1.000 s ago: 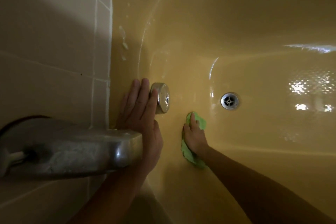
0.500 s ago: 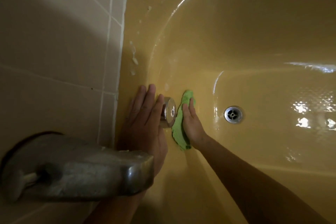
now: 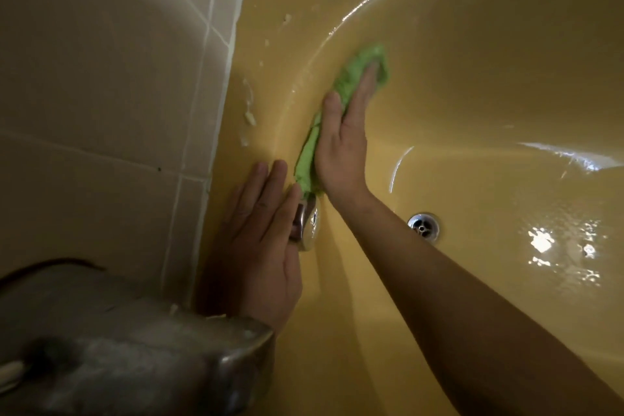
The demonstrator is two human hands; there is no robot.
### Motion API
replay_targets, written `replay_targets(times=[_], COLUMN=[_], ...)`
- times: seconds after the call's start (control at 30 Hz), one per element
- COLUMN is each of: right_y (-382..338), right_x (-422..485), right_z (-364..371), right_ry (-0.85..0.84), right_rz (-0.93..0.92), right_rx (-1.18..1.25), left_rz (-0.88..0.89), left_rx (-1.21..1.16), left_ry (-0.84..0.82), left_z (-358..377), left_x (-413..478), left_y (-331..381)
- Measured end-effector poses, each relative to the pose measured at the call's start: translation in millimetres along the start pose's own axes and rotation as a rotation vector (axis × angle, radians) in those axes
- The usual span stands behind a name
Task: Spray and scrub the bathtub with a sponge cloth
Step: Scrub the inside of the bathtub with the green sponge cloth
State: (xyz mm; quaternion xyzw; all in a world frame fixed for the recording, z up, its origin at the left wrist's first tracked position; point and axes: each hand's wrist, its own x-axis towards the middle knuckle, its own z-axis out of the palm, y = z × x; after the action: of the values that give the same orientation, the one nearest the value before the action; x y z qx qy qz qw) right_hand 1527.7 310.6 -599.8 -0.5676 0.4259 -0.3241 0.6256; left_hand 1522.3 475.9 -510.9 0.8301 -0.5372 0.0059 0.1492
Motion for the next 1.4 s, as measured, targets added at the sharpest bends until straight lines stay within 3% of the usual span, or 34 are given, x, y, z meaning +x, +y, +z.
replay_targets(times=[0.13,0.2,0.33,0.47,0.6,0.73,0.93,1.13,1.2,1.33,1.4], right_y=[65,69,29,-36,-88,-110,-105,-113,-111,-103,-100], right_x=[7,5,27,71,101,109,112,69,45,-6,-23], right_z=[-19,-21,-10,-20,-54,-88,-125,-147,-154,-173,-184], right_ry=[-0.169,-0.163,-0.044,0.197,0.396,0.335,0.210,0.097,0.041,-0.076,-0.204], right_rz=[0.755,0.898,0.713,0.551,0.515,0.517,0.649,0.748,0.781,0.766,0.699], right_rx=[0.238,0.265,0.238,0.468,0.664,0.819,0.670,0.704,0.691,0.654,0.523], left_rz=[-0.049,-0.045,-0.017,-0.027,-0.017,0.008,0.006,0.054,-0.133,-0.988,-1.147], left_rx=[0.009,0.007,-0.008,-0.017,-0.012,0.018,0.022,0.174,-0.022,-1.157,-1.535], left_ry=[-0.053,-0.052,-0.078,-0.089,-0.090,-0.061,-0.019,-0.076,-0.085,-0.143,-0.085], left_z=[-5,-7,-8,-8,-8,-4,2,5,13,30,42], left_x=[5,5,6,9,10,10,11,15,14,52,67], left_y=[4,5,3,1,1,-1,-2,12,58,162,173])
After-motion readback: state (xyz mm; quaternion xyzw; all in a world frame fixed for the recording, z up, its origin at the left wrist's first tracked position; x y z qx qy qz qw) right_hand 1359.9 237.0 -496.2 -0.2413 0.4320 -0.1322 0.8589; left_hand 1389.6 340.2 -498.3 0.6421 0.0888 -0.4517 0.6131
